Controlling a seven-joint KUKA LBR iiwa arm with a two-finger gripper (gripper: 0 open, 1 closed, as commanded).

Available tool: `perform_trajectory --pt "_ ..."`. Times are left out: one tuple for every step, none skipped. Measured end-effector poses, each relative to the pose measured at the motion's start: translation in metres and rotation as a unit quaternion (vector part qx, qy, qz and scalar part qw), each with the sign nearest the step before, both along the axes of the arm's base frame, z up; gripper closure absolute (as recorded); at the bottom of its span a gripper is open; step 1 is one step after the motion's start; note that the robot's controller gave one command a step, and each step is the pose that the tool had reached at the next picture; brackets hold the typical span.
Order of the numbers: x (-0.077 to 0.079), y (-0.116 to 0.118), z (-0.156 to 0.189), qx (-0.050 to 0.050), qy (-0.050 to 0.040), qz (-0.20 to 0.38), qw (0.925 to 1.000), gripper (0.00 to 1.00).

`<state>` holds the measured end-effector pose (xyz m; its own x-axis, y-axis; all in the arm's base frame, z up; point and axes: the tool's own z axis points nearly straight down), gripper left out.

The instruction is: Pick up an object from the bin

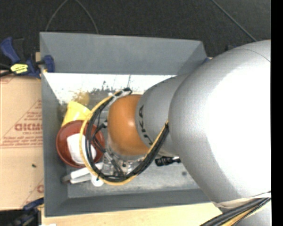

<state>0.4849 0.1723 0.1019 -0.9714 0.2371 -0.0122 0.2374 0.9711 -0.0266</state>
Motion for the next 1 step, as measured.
perform_trajectory --pt "0.0002 -0.0016 0.023 -0.001 0.001 0.001 1.0 1.0"
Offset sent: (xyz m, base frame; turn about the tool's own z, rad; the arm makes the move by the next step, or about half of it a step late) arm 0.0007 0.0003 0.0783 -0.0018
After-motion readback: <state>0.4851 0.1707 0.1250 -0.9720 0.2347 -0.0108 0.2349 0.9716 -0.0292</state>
